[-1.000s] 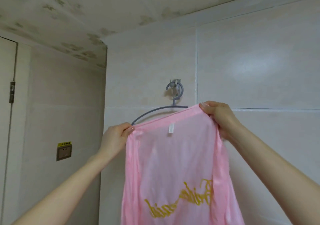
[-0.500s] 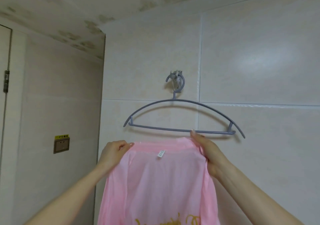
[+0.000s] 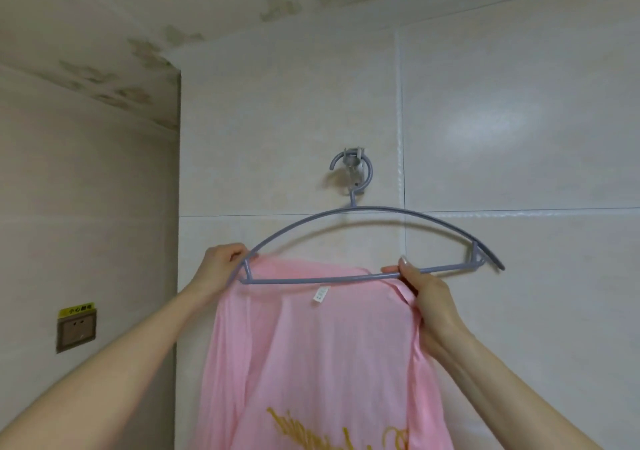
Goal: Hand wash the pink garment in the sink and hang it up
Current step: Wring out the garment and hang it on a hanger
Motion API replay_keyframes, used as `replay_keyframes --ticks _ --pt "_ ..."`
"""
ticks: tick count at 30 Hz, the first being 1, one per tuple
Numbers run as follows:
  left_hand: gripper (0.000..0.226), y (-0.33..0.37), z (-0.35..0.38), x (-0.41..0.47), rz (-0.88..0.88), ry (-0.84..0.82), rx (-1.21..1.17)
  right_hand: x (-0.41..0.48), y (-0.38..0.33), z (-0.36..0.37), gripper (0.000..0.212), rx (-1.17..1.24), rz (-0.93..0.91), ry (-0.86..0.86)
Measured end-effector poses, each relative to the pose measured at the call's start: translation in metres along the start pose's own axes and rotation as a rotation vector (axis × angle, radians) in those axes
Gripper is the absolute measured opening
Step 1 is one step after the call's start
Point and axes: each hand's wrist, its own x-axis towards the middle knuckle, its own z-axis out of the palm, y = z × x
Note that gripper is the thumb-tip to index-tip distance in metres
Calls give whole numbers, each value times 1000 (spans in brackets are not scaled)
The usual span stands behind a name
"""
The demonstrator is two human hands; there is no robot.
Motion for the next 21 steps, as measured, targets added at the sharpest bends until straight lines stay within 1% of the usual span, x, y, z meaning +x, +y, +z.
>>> replay_keyframes --ticks 1,3,5,7,9,11,13,15,17,19,21 --pt "31 9 -6 10 -11 5 -16 1 0 -1 37 -22 -24 23" --pt "28 26 -15 27 -6 8 -20 2 -1 -3 32 -64 -99 70" --pt "29 47 -19 34 58 34 18 2 -2 -6 29 -86 -161 103" --pt "31 75 -15 27 145 100 62 1 0 -10 29 -117 -203 97" --pt "30 98 -4 15 171 131 17 0 2 -11 29 -137 -234 99" --pt "22 103 9 4 123 53 -140 -1 0 -11 27 -130 -244 110" --pt "16 92 20 -4 123 -38 -258 -2 -2 -13 26 -133 -249 99" --pt "23 79 26 -6 131 -47 -271 -1 -3 -16 27 -142 -238 72" --pt "28 75 30 -8 113 -63 -353 -2 -2 -17 26 -162 -210 52" --pt "27 76 37 -10 131 -109 -362 -2 -3 -16 26 -185 -182 44" --pt "14 75 43 -10 147 -89 -354 -2 -12 -22 19 -204 -152 -25"
